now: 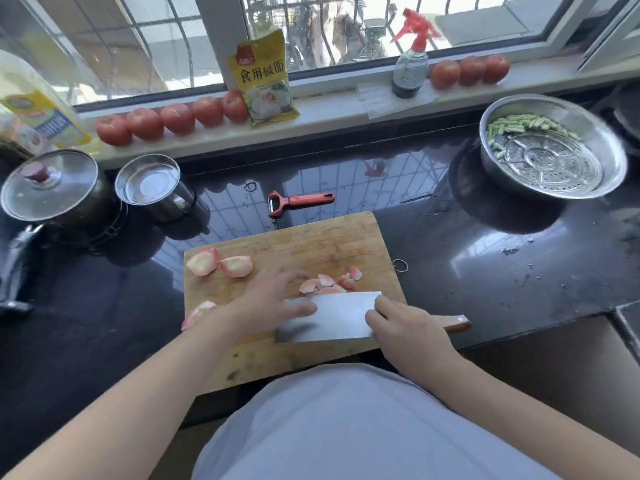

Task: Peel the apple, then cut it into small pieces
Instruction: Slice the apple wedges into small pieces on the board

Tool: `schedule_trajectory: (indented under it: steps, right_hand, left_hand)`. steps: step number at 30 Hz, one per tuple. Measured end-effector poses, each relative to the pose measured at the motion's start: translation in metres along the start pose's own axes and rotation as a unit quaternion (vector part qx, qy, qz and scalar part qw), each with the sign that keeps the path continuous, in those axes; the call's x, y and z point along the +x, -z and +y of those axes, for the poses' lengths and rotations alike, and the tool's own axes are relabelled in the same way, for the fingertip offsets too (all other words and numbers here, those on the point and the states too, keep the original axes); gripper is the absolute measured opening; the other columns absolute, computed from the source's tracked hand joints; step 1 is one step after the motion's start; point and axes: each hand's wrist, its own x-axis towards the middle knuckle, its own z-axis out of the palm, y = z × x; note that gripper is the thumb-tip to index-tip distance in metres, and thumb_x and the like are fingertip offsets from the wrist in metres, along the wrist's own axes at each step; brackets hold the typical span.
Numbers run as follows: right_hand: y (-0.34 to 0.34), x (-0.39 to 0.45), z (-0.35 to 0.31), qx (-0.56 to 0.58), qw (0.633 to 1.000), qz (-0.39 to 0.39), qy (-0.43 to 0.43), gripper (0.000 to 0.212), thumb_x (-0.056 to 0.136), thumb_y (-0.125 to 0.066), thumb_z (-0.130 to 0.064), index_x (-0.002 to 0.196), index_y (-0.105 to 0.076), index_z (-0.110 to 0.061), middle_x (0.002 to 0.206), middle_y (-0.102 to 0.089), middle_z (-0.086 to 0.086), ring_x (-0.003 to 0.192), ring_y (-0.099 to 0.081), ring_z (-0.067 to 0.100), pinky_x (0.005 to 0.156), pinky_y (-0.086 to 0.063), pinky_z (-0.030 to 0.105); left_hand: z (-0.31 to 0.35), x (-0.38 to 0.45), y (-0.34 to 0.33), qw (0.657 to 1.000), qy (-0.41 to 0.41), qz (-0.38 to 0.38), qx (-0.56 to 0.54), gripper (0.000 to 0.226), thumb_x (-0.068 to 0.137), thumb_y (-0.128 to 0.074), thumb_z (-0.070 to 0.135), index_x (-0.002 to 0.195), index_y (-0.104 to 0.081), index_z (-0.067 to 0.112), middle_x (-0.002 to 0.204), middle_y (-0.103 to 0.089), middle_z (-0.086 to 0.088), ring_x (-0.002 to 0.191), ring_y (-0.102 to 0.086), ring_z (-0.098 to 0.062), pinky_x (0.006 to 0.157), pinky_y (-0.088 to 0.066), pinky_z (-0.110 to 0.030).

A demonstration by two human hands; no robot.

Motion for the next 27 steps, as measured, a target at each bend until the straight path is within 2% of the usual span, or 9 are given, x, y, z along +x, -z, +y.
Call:
schedule_trajectory:
  steps: [4, 7, 10, 13, 16, 19, 20, 22, 27]
  right_hand:
    - [0.003, -0.007, 0.006, -0.017, 1.0, -0.003, 0.003, 0.045, 0.049, -0.066, 0.012, 0.068, -0.038, -0.018, 0.07, -0.038, 0.002, 0.05, -0.032, 0.018, 0.038, -0.028, 0.031]
    - [0.004, -0.016, 0.009, -0.026, 1.0, -0.012, 0.006, 0.044, 0.05, -0.064, 0.011, 0.068, -0.038, -0.019, 0.071, -0.04, 0.002, 0.049, -0.033, 0.018, 0.041, -0.023, 0.03]
    - [0.009, -0.022, 0.009, -0.005, 1.0, -0.017, 0.004, 0.04, 0.054, -0.065, 0.009, 0.07, -0.04, -0.019, 0.071, -0.039, 0.0, 0.05, -0.03, 0.018, 0.039, -0.025, 0.031]
    - [0.008, -0.026, 0.005, 0.044, 0.997, -0.049, -0.028, 0.037, 0.057, -0.072, 0.003, 0.075, -0.046, -0.017, 0.076, -0.043, -0.001, 0.047, -0.026, 0.021, 0.037, -0.023, 0.029]
    - [0.002, -0.03, 0.001, 0.074, 0.994, -0.075, -0.034, 0.035, 0.058, -0.076, -0.002, 0.079, -0.054, -0.017, 0.078, -0.048, -0.001, 0.044, -0.033, 0.024, 0.038, -0.025, 0.028]
    - [-0.004, -0.034, -0.007, 0.068, 0.996, -0.05, -0.024, 0.019, 0.064, -0.069, -0.003, 0.073, -0.057, -0.014, 0.074, -0.051, 0.002, 0.043, -0.039, 0.024, 0.035, -0.026, 0.029]
    - [-0.007, -0.034, -0.009, 0.063, 0.997, -0.037, -0.02, 0.01, 0.071, -0.062, -0.005, 0.072, -0.057, -0.013, 0.073, -0.052, 0.002, 0.043, -0.038, 0.023, 0.036, -0.024, 0.028]
    - [-0.013, -0.035, -0.011, 0.06, 0.998, -0.02, -0.01, 0.01, 0.077, -0.054, -0.006, 0.069, -0.056, -0.012, 0.072, -0.051, 0.002, 0.042, -0.037, 0.022, 0.037, -0.021, 0.027]
    - [-0.025, -0.037, -0.016, 0.115, 0.988, -0.095, 0.042, 0.02, 0.062, -0.074, -0.004, 0.076, -0.066, -0.015, 0.071, -0.051, 0.001, 0.04, -0.041, 0.022, 0.031, -0.035, 0.029]
  left_hand:
    - [-0.004, 0.006, -0.014, 0.997, 0.029, 0.024, 0.07, 0.079, 0.081, -0.061, 0.079, 0.146, -0.049, 0.037, 0.148, -0.049, 0.004, 0.136, -0.04, -0.023, 0.113, -0.035, -0.045]
    - [0.015, 0.028, -0.018, 0.987, 0.038, 0.075, 0.14, 0.072, 0.091, -0.053, 0.073, 0.147, -0.051, 0.028, 0.146, -0.053, -0.003, 0.135, -0.044, -0.028, 0.111, -0.036, -0.045]
    - [0.024, 0.043, -0.013, 0.984, 0.061, 0.095, 0.14, 0.06, 0.096, -0.054, 0.063, 0.142, -0.056, 0.024, 0.142, -0.058, -0.006, 0.133, -0.047, -0.029, 0.109, -0.038, -0.044]
    - [0.019, 0.035, -0.002, 0.984, 0.096, 0.15, -0.029, 0.042, 0.101, -0.057, 0.048, 0.131, -0.065, 0.02, 0.128, -0.067, -0.003, 0.117, -0.058, -0.025, 0.096, -0.048, -0.039]
    - [-0.003, 0.006, 0.011, 0.954, 0.142, 0.184, -0.19, 0.03, 0.105, -0.053, 0.043, 0.109, -0.069, 0.019, 0.102, -0.069, 0.004, 0.095, -0.063, -0.02, 0.075, -0.048, -0.032]
    - [-0.028, -0.035, 0.011, 0.91, 0.188, 0.227, -0.291, 0.026, 0.105, -0.053, 0.038, 0.096, -0.071, 0.022, 0.092, -0.071, 0.0, 0.092, -0.068, -0.026, 0.085, -0.055, -0.041]
    - [-0.034, -0.046, 0.006, 0.902, 0.209, 0.231, -0.297, 0.022, 0.105, -0.052, 0.035, 0.1, -0.071, 0.025, 0.095, -0.071, 0.002, 0.092, -0.068, -0.023, 0.084, -0.055, -0.041]
    - [-0.044, -0.064, -0.01, 0.892, 0.237, 0.231, -0.307, 0.018, 0.105, -0.052, 0.028, 0.106, -0.07, 0.028, 0.102, -0.07, 0.002, 0.09, -0.069, -0.019, 0.077, -0.056, -0.038]
    - [-0.056, -0.09, -0.05, 0.859, 0.283, 0.204, -0.374, 0.019, 0.103, -0.055, 0.018, 0.1, -0.07, 0.027, 0.098, -0.073, -0.007, 0.079, -0.066, -0.019, 0.082, -0.06, -0.043]
